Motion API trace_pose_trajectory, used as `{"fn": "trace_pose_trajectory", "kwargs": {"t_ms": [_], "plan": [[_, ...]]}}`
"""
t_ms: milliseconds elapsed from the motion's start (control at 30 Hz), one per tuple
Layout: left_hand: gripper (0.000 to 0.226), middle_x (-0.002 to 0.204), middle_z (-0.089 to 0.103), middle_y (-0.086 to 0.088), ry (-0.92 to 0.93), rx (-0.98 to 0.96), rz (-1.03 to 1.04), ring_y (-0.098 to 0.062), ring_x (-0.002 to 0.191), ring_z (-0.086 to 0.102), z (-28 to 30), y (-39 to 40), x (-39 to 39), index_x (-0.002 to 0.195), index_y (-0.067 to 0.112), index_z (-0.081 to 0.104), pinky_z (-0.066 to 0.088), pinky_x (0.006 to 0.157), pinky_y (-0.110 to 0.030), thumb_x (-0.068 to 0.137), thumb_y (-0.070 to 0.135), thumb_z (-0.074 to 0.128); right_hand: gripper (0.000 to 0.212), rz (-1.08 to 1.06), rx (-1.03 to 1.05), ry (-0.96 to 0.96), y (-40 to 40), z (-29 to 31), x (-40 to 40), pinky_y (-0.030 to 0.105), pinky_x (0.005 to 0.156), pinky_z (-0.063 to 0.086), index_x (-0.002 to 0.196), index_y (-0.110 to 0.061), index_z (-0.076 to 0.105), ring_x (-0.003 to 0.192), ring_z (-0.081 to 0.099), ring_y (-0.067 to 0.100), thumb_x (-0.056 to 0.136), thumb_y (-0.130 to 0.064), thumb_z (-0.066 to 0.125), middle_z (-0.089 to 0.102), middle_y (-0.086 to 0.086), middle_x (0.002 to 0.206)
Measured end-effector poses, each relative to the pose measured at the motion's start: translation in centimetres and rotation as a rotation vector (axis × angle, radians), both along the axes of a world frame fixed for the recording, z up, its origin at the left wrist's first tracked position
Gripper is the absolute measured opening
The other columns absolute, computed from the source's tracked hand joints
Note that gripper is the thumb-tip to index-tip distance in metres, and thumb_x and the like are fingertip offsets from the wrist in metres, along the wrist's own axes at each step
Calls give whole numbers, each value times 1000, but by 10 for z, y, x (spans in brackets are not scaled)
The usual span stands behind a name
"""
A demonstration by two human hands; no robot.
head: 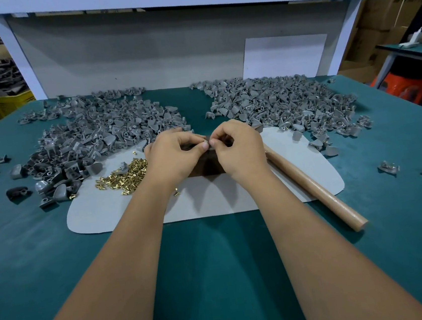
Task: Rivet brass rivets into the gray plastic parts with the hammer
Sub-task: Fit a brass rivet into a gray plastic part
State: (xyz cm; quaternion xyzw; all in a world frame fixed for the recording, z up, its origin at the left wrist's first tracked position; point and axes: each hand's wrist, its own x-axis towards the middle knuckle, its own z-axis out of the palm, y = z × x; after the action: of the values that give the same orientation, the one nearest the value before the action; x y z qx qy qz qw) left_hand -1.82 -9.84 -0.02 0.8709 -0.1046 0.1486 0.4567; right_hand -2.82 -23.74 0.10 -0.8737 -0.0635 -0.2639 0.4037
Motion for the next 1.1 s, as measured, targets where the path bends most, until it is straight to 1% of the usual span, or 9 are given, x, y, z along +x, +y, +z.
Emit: {"fn": "trace_pose_trajectory", "kwargs": {"t_ms": [133, 333, 500, 633, 700, 800, 867, 967, 1100], "plan": [[17, 101, 69, 22, 6, 0, -33, -8, 132, 45, 0, 1, -1, 80, 44, 69, 26, 114, -49, 88, 30, 71, 16, -19, -22, 46, 0, 2, 2, 41, 79, 48, 69, -23, 62, 85, 57, 20, 81, -13, 65, 62, -7, 79], [21, 104, 68, 18, 13, 28, -33, -9, 139, 38, 3, 0, -2, 82, 46, 67, 26, 114, -51, 89, 27, 70, 20, -73, -45, 179, 1, 10, 6, 39, 73, 53, 63, -26, 59, 77, 60, 20, 81, -19, 64, 63, -6, 73], [28, 101, 68, 22, 9, -3, -43, -9, 137, 40, 1, 0, -3, 74, 49, 64, 24, 115, -50, 88, 26, 71, 14, -60, -49, 130, 2, 7, -1, 42, 83, 48, 74, -27, 62, 91, 58, 22, 85, -20, 63, 66, -4, 83], [29, 109, 71, 18, 17, -52, -49, -10, 138, 40, -2, 0, -2, 75, 50, 65, 22, 116, -52, 90, 25, 69, 13, -49, -79, 96, 4, 7, -1, 43, 85, 47, 75, -27, 63, 92, 58, 21, 86, -21, 61, 67, -5, 85], [28, 108, 71, 19, 21, -68, -51, -10, 138, 40, -3, 0, -1, 76, 49, 66, 21, 117, -52, 91, 26, 68, 14, -50, 3, 84, 2, 7, 0, 38, 82, 48, 77, -24, 67, 87, 59, 18, 88, -23, 58, 68, -6, 82], [26, 104, 70, 22, 33, -93, -51, -9, 136, 41, -2, 0, 1, 75, 48, 66, 22, 117, -51, 91, 28, 68, 18, -49, 288, 117, -2, 8, 4, 27, 73, 46, 85, -23, 69, 83, 61, 11, 92, -20, 52, 69, -6, 81], [27, 101, 70, 24, 36, -100, -51, -8, 135, 42, -3, -1, 2, 73, 48, 66, 23, 117, -51, 91, 28, 69, 20, -45, 392, 122, -7, 6, 6, 21, 69, 43, 85, -24, 68, 79, 61, 7, 94, -18, 52, 68, -9, 76], [27, 99, 69, 25, 35, -105, -55, -7, 132, 44, -3, -1, 1, 73, 48, 66, 24, 117, -51, 91, 28, 68, 22, -28, 482, 131, -11, 4, 8, 22, 76, 46, 83, -26, 69, 83, 64, 10, 94, -15, 53, 67, -10, 72], [24, 98, 69, 26, 31, -118, -56, 1, 122, 47, -4, 0, 2, 74, 47, 68, 25, 116, -49, 91, 30, 69, 21, 7, 476, 138, -11, 3, 9, 17, 70, 43, 81, -27, 69, 79, 62, 5, 91, -14, 56, 67, -12, 72]]}}
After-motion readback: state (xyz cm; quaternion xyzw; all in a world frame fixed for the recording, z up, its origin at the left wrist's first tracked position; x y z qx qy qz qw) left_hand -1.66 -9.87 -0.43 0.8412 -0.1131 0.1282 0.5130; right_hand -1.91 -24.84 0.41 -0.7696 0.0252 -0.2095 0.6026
